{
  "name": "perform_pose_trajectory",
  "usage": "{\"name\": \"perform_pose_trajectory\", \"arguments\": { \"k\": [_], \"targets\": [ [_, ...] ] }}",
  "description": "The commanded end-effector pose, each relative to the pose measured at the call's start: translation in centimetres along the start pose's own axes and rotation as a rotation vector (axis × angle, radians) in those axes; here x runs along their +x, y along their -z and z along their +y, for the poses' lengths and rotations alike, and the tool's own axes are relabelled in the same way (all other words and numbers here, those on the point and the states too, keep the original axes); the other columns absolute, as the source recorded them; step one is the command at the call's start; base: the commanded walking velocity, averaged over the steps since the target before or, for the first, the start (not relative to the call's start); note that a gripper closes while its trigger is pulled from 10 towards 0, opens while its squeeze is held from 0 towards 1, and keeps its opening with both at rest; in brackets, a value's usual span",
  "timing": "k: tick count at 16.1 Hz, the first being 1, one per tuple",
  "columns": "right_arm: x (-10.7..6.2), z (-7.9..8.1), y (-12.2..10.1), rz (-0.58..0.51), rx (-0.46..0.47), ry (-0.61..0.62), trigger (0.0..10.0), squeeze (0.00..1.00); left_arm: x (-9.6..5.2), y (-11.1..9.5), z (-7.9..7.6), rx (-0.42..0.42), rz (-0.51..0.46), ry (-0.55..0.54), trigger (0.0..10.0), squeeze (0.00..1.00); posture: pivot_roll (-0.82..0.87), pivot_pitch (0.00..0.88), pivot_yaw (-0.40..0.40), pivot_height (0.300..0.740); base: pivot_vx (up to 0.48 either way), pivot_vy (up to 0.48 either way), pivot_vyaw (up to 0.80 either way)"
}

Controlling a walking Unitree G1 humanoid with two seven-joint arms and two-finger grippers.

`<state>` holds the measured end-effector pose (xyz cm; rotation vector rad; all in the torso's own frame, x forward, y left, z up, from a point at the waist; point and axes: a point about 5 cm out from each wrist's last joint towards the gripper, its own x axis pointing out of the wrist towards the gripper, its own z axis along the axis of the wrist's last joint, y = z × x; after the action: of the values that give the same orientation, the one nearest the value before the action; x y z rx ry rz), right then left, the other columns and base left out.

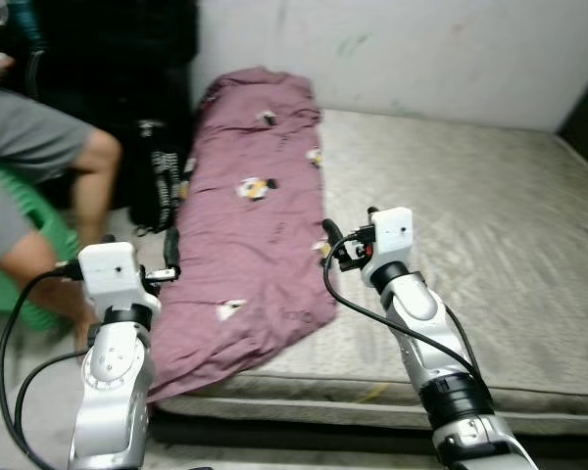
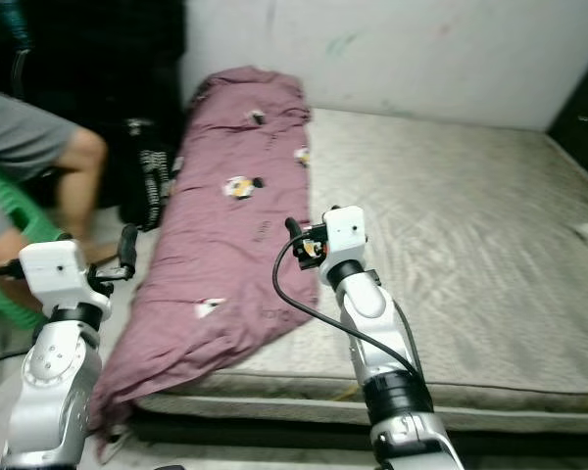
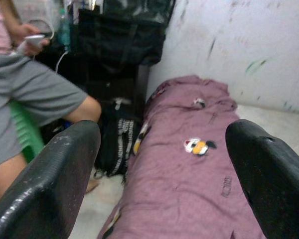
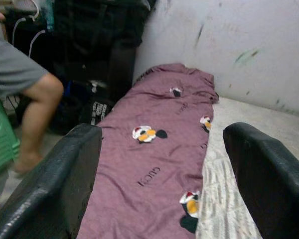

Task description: Clean up the room

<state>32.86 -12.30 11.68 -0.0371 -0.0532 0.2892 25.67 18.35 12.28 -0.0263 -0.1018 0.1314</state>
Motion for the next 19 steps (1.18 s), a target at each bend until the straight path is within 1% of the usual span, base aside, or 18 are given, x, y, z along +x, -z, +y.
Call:
{"name": "perform_pose_trajectory", "arguments": {
  "k": [1,2,3,4,5,7,8,10,12,14,19],
  "targets": [
    [-1.1,-1.4,0.9,0.039,-0.002,0.061,10.0,0.0,-0.5,0.1,-0.6,-0.003,-0.004,0.021,10.0,0.0,-0.01,0.0,-0.058,0.74,0.0,0.0,0.0],
    [-2.0,-1.5,1.5,0.056,0.007,0.085,10.0,0.0,-1.3,0.7,-0.2,0.027,0.016,0.023,10.0,0.0,-0.02,0.0,-0.045,0.74,0.0,0.0,0.0],
    [-2.4,-1.5,1.8,0.065,0.017,0.103,10.0,0.0,-1.5,1.0,0.0,0.052,0.025,0.039,10.0,0.0,-0.02,0.0,-0.036,0.74,0.0,0.0,0.0],
    [-2.4,-1.5,1.7,0.06,0.024,0.116,10.0,0.0,-1.4,1.1,0.5,0.071,0.033,0.031,10.0,0.0,-0.02,0.0,-0.029,0.74,0.0,0.0,0.0],
    [-2.4,-1.4,1.5,0.054,0.026,0.121,10.0,0.0,-1.4,1.1,0.8,0.07,0.036,0.029,10.0,0.0,-0.02,0.0,-0.025,0.74,0.0,0.0,0.0],
    [-3.3,-1.3,1.8,0.081,0.025,0.125,10.0,0.0,-2.4,1.8,1.6,0.081,0.081,0.002,10.0,0.0,-0.03,0.0,-0.037,0.74,0.0,0.0,0.0],
    [-3.9,-1.3,2.0,0.096,0.02,0.114,10.0,0.0,-3.0,1.8,1.7,0.083,0.09,0.001,10.0,0.0,-0.02,0.0,-0.052,0.74,0.0,0.0,0.0],
    [-4.3,-1.2,2.3,0.119,0.014,0.091,10.0,0.0,-3.4,1.8,1.6,0.079,0.092,-0.005,10.0,0.0,-0.01,0.0,-0.069,0.74,0.0,0.0,0.0],
    [-4.1,-1.0,2.2,0.123,0.015,0.085,10.0,0.0,-3.5,1.7,1.4,0.075,0.091,-0.009,10.0,0.0,-0.01,0.0,-0.07,0.74,0.0,0.0,0.0],
    [-4.0,-0.9,1.8,0.124,0.023,0.089,10.0,0.0,-3.4,1.6,1.3,0.065,0.098,-0.003,10.0,0.0,-0.02,0.0,-0.062,0.74,0.0,0.0,-0.46],
    [-4.1,-1.2,1.5,0.125,0.016,0.1,10.0,0.0,-2.8,1.4,0.9,0.057,0.102,0.027,10.0,0.0,-0.04,0.013,-0.048,0.74,0.0,0.0,-0.65]
  ]
}}
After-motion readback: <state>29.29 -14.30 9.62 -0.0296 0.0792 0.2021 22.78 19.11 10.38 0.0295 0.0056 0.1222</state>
